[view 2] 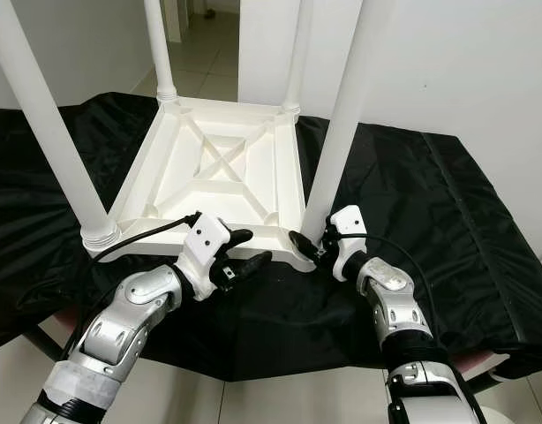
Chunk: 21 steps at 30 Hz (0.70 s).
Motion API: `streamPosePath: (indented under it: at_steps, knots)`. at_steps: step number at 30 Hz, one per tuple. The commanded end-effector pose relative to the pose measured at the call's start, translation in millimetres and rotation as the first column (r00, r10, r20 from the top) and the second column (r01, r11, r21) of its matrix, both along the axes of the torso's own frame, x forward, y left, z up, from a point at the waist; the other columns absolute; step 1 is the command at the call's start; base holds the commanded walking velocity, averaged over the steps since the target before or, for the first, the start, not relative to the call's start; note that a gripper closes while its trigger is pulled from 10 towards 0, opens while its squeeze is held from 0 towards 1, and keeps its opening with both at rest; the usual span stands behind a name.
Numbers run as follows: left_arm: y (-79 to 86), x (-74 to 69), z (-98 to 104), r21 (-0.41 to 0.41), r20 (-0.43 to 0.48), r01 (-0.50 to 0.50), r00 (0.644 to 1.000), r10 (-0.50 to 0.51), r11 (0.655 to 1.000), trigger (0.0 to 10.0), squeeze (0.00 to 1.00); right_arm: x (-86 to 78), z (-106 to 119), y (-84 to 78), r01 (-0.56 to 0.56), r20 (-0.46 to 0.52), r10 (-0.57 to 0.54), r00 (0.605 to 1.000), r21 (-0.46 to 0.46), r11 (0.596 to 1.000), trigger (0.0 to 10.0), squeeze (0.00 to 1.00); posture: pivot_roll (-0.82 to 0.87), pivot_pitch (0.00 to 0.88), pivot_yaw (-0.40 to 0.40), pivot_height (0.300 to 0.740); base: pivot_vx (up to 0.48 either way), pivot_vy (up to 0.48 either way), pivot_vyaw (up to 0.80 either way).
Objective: Building children table
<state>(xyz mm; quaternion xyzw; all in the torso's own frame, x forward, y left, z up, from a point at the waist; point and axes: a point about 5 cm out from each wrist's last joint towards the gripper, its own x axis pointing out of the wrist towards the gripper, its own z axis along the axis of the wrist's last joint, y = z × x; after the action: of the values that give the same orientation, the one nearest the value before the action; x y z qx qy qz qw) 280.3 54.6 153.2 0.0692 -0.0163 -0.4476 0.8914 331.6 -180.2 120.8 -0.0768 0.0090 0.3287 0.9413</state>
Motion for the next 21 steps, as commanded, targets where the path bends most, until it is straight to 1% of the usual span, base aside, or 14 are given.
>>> streamPosePath:
  at_steps: [1, 14, 16, 19, 21]
  knots:
    - [1.3, 0.7, -0.5, 0.003, 0.0, -0.048, 0.999, 0.048, 0.999, 10.0, 0.0, -4.4, -13.9, 2.0, -0.03, -0.061, 0.028, 0.998, -0.036, 0.999, 10.0, 0.0, 0.12, 0.0, -0.063, 0.74, 0.0, 0.0, 0.0]
    - [1.7, 0.4, -0.6, 0.006, -0.001, -0.048, 0.999, 0.048, 0.999, 10.0, 0.0, -4.9, -14.5, 2.7, -0.027, -0.055, 0.026, 0.998, -0.017, 0.999, 10.0, 0.0, 0.11, 0.0, -0.06, 0.74, 0.0, 0.0, 0.0]
    - [1.9, 0.7, -0.7, 0.006, -0.002, -0.049, 0.999, 0.049, 0.999, 10.0, 0.0, -4.9, -14.2, 3.7, -0.02, -0.054, 0.02, 0.998, -0.004, 1.0, 10.0, 0.0, 0.11, 0.0, -0.06, 0.74, 0.0, 0.0, 0.0]
    - [2.0, 0.6, -0.7, 0.005, -0.002, -0.053, 0.999, 0.053, 0.999, 10.0, 0.0, -7.3, -14.0, 3.9, 0.0, -0.061, 0.003, 0.998, 0.048, 0.999, 10.0, 0.0, 0.12, 0.0, -0.065, 0.74, 0.0, 0.0, 0.0]
    - [1.9, 0.4, -0.8, 0.005, -0.003, -0.053, 0.999, 0.053, 0.999, 10.0, 0.0, -8.6, -13.9, 2.9, 0.012, -0.061, -0.008, 0.998, 0.061, 0.998, 10.0, 0.0, 0.12, 0.0, -0.066, 0.74, 0.0, 0.0, 0.0]
